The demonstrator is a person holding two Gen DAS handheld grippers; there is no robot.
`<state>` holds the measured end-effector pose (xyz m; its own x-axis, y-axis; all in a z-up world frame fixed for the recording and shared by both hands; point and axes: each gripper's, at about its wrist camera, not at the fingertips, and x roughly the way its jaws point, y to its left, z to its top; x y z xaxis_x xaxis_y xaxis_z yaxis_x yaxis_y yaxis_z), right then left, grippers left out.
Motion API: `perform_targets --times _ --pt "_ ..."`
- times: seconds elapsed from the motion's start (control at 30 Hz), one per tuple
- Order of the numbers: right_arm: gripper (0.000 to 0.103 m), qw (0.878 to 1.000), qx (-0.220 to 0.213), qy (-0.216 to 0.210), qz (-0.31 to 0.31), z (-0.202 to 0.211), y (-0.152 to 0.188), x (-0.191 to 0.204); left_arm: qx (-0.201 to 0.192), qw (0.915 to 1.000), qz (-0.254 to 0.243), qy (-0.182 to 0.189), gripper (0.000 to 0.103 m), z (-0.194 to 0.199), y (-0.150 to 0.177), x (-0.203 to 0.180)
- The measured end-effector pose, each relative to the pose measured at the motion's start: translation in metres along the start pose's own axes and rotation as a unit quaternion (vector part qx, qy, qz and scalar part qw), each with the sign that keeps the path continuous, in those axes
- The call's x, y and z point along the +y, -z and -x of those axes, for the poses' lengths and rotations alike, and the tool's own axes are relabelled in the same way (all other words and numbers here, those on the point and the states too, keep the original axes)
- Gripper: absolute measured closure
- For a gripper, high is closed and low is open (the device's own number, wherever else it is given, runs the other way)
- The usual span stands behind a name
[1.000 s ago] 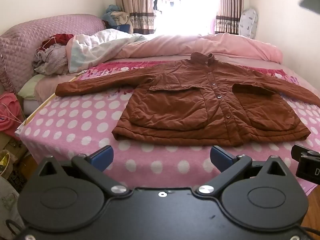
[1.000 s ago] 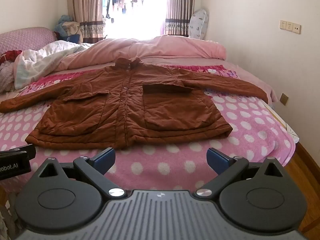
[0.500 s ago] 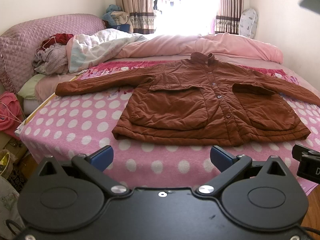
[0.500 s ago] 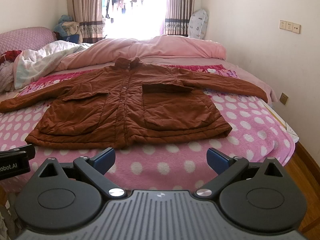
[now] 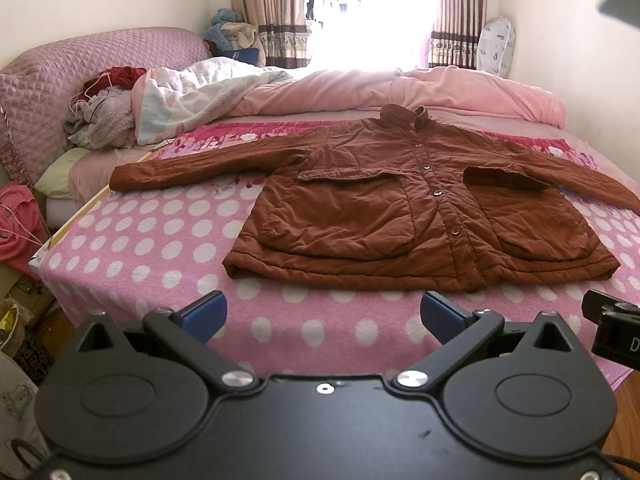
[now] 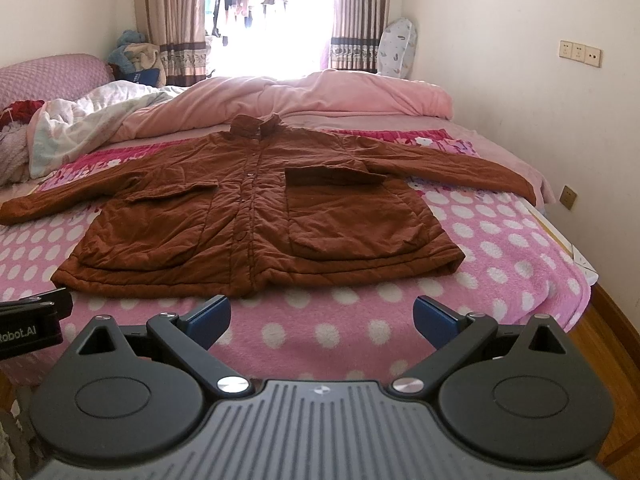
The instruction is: Fold large clothes
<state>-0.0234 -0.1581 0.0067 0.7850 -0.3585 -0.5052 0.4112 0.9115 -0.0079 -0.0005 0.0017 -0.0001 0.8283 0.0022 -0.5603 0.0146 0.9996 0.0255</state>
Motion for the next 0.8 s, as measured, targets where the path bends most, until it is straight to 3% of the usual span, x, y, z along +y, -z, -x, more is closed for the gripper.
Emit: perform_targets --times 0.8 --pt "0.0 1.0 0.0 -0.001 0.002 0.0008 0.001 0.0023 -0.002 1.0 0.0 -0.001 0.0 0.0004 0.0 -0.0008"
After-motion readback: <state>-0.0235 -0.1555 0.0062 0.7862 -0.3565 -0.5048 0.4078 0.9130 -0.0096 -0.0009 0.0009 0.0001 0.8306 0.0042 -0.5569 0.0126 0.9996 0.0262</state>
